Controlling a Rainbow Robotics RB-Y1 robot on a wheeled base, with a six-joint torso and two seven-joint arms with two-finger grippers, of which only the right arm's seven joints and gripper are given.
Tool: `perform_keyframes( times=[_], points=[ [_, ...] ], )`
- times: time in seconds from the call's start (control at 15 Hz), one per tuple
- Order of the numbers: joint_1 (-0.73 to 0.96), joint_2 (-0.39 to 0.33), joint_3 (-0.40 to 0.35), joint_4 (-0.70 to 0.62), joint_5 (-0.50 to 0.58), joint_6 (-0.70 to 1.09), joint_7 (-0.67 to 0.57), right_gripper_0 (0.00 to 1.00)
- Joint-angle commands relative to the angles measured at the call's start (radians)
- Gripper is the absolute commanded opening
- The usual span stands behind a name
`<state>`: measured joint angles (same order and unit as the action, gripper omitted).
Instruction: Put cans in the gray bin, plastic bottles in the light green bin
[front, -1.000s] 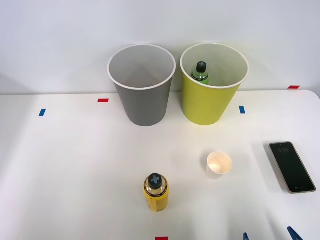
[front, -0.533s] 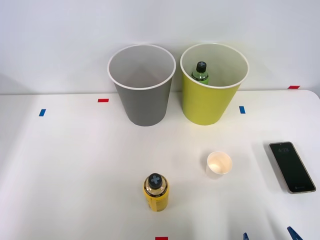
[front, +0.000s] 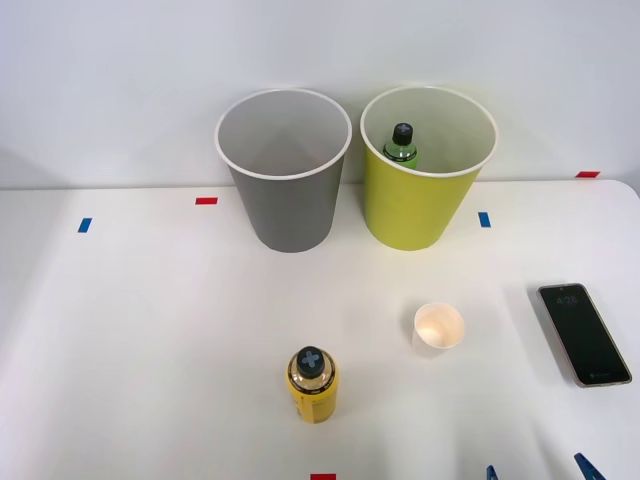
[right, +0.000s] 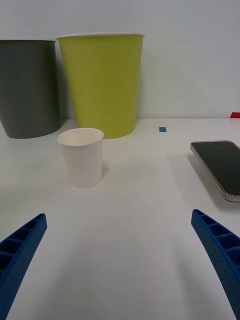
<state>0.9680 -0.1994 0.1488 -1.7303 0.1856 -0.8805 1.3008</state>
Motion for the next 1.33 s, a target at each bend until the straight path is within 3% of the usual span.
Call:
perform_keyframes(
  times=[0.07, 1.33],
  points=[
    [0.000, 0.000, 0.000, 0.000, 0.000, 0.000, 0.000, 1.00],
    [0.000, 0.000, 0.000, 0.000, 0.000, 0.000, 0.000, 1.00]
  ],
)
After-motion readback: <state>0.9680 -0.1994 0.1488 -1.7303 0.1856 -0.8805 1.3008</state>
